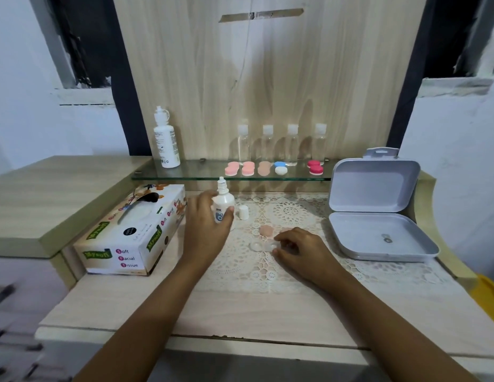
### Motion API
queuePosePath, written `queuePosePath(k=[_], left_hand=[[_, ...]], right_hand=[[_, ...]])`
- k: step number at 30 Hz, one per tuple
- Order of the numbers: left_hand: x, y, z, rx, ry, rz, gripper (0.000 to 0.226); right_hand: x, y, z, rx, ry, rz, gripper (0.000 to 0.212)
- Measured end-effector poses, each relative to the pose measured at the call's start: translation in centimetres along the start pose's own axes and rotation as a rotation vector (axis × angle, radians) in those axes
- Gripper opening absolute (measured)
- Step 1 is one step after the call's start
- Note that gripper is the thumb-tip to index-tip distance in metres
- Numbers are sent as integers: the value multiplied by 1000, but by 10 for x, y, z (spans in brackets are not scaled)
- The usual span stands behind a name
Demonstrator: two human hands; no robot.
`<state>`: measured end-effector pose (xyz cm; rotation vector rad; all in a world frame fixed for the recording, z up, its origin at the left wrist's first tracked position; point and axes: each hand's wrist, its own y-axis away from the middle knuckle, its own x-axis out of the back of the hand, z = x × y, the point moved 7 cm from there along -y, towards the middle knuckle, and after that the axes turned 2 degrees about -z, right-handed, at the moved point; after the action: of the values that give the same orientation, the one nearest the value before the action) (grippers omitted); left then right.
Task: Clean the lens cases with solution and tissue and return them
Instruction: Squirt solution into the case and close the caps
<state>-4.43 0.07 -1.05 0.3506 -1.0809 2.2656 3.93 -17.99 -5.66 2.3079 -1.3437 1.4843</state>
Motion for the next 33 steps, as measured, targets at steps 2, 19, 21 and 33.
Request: queuePosePath(k=[2, 19, 21, 33], left_hand=[[-9, -10, -16, 111, -1, -78, 60], [-26, -18, -28, 3, 27, -327, 50], [-20, -15, -26, -95, -97, -383, 51], [-18, -2, -18, -549, -539, -482, 55]], right_hand=[[0, 0, 1, -1, -3, -4, 29], [0, -2, 2, -1, -32, -5, 27], [1, -3, 2, -5, -36, -6, 27], [0, -3, 2, -4, -31, -9, 27]])
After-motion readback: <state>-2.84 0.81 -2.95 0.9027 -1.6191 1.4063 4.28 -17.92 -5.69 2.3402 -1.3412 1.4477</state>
